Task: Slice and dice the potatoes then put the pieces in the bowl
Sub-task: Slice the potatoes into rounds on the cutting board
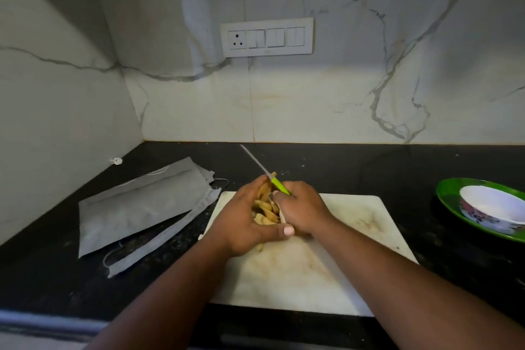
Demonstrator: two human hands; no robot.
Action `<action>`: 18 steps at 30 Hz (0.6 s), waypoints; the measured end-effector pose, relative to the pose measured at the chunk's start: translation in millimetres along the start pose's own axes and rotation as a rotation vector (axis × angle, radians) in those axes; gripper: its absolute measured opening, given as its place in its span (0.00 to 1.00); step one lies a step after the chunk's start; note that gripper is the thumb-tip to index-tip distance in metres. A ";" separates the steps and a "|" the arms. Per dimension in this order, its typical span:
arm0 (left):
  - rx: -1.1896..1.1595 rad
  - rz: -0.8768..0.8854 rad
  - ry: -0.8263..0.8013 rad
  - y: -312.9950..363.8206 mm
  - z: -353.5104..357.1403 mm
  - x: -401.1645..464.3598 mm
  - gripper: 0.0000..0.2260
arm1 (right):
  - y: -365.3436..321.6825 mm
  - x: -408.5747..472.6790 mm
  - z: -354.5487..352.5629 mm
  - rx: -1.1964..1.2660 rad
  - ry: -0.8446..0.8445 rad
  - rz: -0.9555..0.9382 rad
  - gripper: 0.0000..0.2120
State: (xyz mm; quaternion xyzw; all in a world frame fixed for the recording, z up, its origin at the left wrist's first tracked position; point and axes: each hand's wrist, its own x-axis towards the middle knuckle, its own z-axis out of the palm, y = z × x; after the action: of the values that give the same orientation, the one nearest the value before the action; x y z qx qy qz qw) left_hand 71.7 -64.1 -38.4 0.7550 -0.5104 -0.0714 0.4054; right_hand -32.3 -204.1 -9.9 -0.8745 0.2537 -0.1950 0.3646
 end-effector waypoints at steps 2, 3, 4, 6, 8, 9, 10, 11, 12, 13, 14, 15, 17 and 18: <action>-0.097 -0.017 0.025 -3.8 -3.0 2.8 0.50 | -4.7 2.7 7.1 0.006 -0.024 -0.016 0.12; -0.121 -0.030 0.041 -6.1 -3.9 4.2 0.51 | -5.7 3.1 7.9 0.021 -0.030 -0.022 0.12; -0.138 -0.048 0.064 -9.9 -4.6 5.5 0.53 | -6.1 4.1 8.8 0.043 -0.038 -0.028 0.13; -0.158 -0.083 0.112 -13.2 -7.2 6.2 0.57 | -8.8 5.6 11.8 0.102 -0.046 -0.045 0.13; -0.137 -0.116 0.147 -11.7 -10.7 5.4 0.60 | -12.0 6.6 16.9 0.187 -0.034 -0.050 0.11; -0.125 -0.133 0.159 -10.4 -12.3 4.6 0.60 | -13.7 6.8 19.7 0.231 -0.032 -0.056 0.10; -0.125 -0.141 0.172 -8.2 -12.9 4.2 0.57 | -14.7 7.0 21.9 0.262 -0.034 -0.069 0.10; -0.145 -0.146 0.191 -8.3 -12.5 4.5 0.50 | -14.4 7.1 23.4 0.273 -0.036 -0.089 0.10; -0.176 -0.153 0.214 -9.3 -11.1 5.1 0.42 | -13.8 6.7 23.5 0.273 -0.033 -0.101 0.10; -0.215 -0.156 0.239 -9.0 -10.6 5.0 0.34 | -13.5 6.0 22.3 0.272 -0.019 -0.107 0.09; -0.268 -0.158 0.254 -10.2 -10.4 5.4 0.30 | -12.8 5.9 20.9 0.280 0.001 -0.102 0.09; -0.331 -0.164 0.256 -11.7 -9.8 5.5 0.29 | -11.4 5.7 19.4 0.296 0.019 -0.088 0.09; -0.437 -0.179 0.261 -11.6 -9.6 3.5 0.32 | -7.0 5.5 16.8 0.347 0.044 -0.039 0.10; -0.481 -0.180 0.264 -10.7 -10.1 2.0 0.34 | -4.9 4.9 15.3 0.378 0.051 -0.015 0.11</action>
State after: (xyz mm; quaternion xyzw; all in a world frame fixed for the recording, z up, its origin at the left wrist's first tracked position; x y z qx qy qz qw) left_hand 85.5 -58.7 -38.5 0.6821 -0.3526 -0.1271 0.6279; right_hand -18.9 -195.7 -15.6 -0.7870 0.2152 -0.2639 0.5144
